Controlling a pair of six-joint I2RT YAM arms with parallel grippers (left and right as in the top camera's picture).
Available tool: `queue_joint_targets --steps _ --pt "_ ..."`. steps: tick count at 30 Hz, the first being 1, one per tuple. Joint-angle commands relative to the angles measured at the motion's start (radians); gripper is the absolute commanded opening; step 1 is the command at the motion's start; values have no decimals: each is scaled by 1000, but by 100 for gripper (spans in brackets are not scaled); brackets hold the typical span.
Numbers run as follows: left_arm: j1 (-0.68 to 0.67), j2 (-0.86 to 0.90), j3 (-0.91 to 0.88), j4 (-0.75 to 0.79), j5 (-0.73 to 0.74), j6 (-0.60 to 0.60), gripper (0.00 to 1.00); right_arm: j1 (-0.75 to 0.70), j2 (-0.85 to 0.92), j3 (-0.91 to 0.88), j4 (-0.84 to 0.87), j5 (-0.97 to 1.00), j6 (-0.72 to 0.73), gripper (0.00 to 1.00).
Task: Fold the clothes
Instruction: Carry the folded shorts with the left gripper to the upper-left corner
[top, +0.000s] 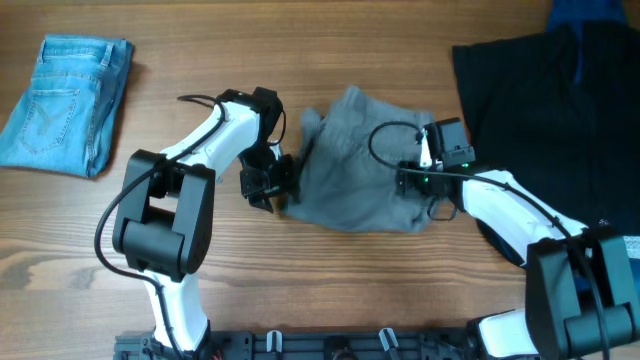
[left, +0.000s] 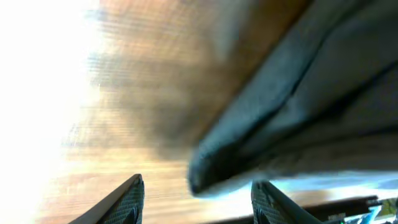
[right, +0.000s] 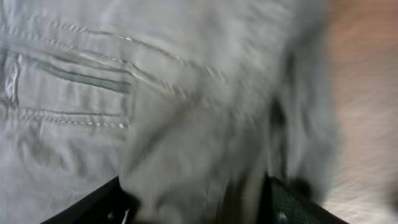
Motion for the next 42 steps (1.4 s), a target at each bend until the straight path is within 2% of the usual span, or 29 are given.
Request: queue_joint_targets --steps 1,2,3,4,6,10,13,17,19,23,26,27,31,32,34,38,39,42 --pt "22 -92 -2 94 8 1 58 -13 11 -7 17 58 4 73" --pt "26 -110 -2 143 8 1 65 -13 11 -7 17 47 5 73" --pt "27 -117 -2 182 10 -3 83 -13 11 -7 16 40 5 73" --pt "27 -121 -2 224 22 -3 92 -13 11 -7 16 31 5 73" --pt "27 -121 -2 309 61 -2 100 -13 11 -7 16 14 5 73" --pt "27 -105 -2 416 95 -2 100 -13 11 -7 16 14 6 73" --pt "27 -75 -2 448 168 -2 100 -13 11 -7 13 14 6 73" --pt "8 -5 -3 498 173 -2 100 -13 11 -7 11 6 5 73" --pt "-16 43 -2 593 173 -3 100 -13 11 -7 5 -5 5 73" --pt "-58 91 -3 705 172 -75 100 -13 11 -7 -3 -4 5 73" --pt "-97 110 -3 764 154 -74 90 -13 11 -7 -10 -13 5 73" --pt "-102 110 -2 790 141 -74 81 -13 11 -7 -13 -16 5 73" --pt "-99 110 -2 922 116 -75 60 -13 11 -7 -25 -19 4 73" --pt "-99 110 -2 942 116 -79 51 -13 11 -7 -28 -19 4 73" --pt "-98 110 -2 949 116 -78 32 -13 11 -7 -33 -19 4 73" --pt "-57 104 -2 967 116 -77 13 -13 11 -7 -33 -18 3 73" --pt "-31 95 -2 969 116 -77 4 -15 11 -7 -34 -18 -3 72" --pt "71 46 -2 945 116 -46 4 -15 -6 -6 -77 -18 -2 73"
